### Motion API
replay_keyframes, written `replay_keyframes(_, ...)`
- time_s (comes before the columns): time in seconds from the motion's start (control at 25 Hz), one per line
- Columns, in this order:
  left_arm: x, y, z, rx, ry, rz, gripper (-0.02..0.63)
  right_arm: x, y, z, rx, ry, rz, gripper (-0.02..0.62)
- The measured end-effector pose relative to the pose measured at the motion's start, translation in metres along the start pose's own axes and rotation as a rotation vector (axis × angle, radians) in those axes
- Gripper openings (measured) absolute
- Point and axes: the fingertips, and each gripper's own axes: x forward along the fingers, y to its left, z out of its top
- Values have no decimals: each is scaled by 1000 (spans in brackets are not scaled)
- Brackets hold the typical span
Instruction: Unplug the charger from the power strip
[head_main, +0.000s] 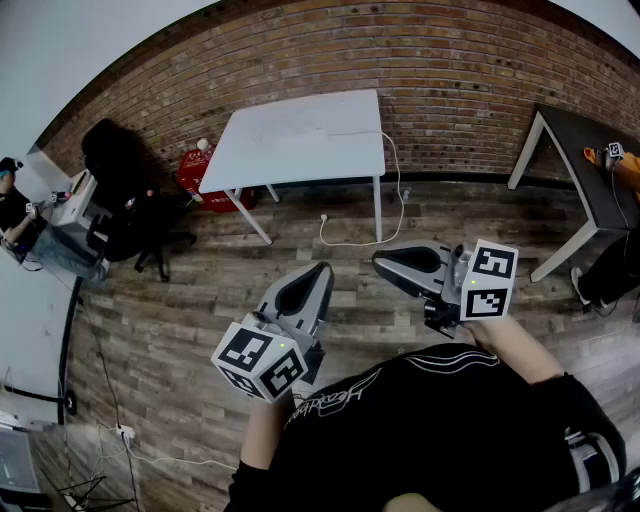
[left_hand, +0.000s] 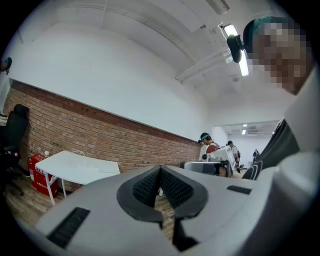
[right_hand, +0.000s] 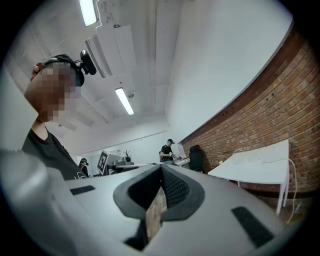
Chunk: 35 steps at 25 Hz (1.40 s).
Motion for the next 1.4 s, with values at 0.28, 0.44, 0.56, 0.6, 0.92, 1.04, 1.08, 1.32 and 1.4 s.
replay_keyframes(0.28, -1, -4, 4, 35, -3, -14, 3, 3, 2, 0, -3, -6, -2, -3)
replay_keyframes(0.44, -12, 0, 4, 27, -15, -17, 3, 11, 9, -7, -6, 12, -8, -3)
replay_keyframes(0.56, -24, 5, 4, 23, -23, -24, 3, 21, 17, -11, -9, 20, -21, -3)
replay_keyframes(0.6, -27, 6, 4, 23, -25, -28, 3, 22, 19, -12, -7, 18, -22, -3)
replay_keyframes(0.92, -43, 12, -5, 14, -18, -50, 3, 31, 28, -22, 23, -15, -49, -2)
replay_keyframes(1.04, -37, 18, -11, 2, -4, -39, 3, 30, 21, -32, 49, -10, -50, -2)
replay_keyframes(1.08, -36, 19, -13, -2, 1, -37, 3, 29, 19, -35, 58, -9, -51, -2)
replay_keyframes(1.32, -43, 28, -16, -4, 18, -11, 3, 29, 13, -39, 97, -32, -68, -2)
replay_keyframes(1.4, -46, 36, -18, -6, 27, -2, 3, 34, 7, -40, 119, -44, -73, -2)
